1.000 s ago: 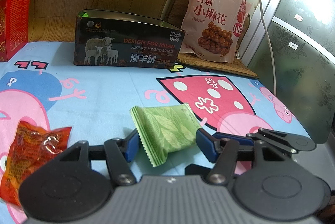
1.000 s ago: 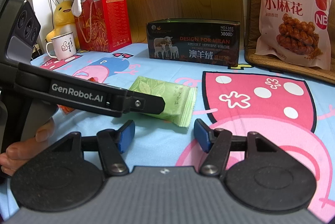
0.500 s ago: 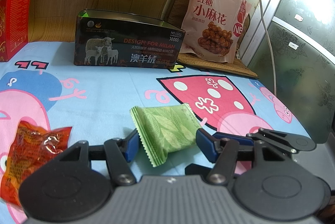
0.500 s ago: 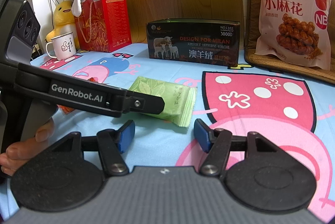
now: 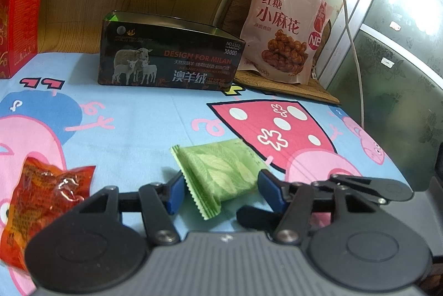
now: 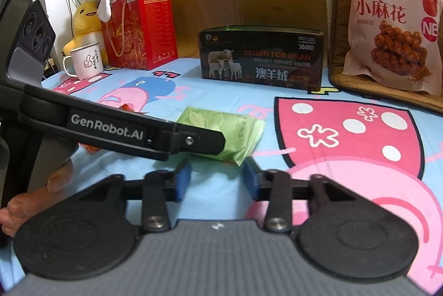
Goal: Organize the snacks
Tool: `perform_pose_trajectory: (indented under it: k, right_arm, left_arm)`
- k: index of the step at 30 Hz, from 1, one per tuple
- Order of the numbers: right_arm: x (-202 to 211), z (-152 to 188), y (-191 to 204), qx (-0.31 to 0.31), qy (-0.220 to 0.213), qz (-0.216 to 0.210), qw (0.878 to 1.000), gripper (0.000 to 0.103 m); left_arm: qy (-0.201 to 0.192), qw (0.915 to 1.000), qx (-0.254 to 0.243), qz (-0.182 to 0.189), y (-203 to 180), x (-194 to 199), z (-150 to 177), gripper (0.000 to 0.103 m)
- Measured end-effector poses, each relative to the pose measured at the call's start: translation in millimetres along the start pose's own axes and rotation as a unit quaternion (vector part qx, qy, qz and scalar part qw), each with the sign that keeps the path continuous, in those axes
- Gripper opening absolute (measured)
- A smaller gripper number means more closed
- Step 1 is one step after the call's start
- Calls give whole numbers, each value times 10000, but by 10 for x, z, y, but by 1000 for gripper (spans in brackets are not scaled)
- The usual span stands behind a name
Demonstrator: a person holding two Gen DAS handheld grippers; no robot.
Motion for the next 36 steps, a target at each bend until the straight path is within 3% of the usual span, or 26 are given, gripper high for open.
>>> perform_pose_trajectory:
  k: [7,14,17,22,29,31,33,36]
  right_arm:
    - [-7,-18,-67,-255,-76,34,9996,16]
    - [-7,-13,-19,-199,-63,-6,9998,15]
    - [-8,-15,-22,-180,-41,-84,9998,20]
    - [20,-21,-20,31,-10,-67,10000,46]
    - [-9,-78,-44,275,33,-63,9996,46]
    - [-100,-101,-12,350,168,-217,9990,32]
    - [-152,-120,26,507,159,-41,9986,23]
    - [-123,-257,28,638,-135,54,9979,22]
  left_arm:
    - [-13,10000,21,-53,-10,19,-9,53]
    - [50,9998,181,-115,75,31,-34,52]
    - [121,9992,376,-83,158,40,-42,53]
    - [175,9988,429,-132,186,72,-40,53]
    - [256,9988,384,-153,151,23,-51,45]
    - [236,9989,338,-209,128,10,-85,42]
    - [120,9991,189,-366,113,36,-156,42]
    - [-158,9993,6,-349,85,129,-393,42]
Point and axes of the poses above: each gripper's, at about its wrist camera, not at the fingertips, and x roughly against the way its jaws point, y to its left, z to its underside, the point moved 6 cm from there along -x, roughly the way its jaws point, and after that the axes turned 10 degrees about -z, right-handed, at the moved point
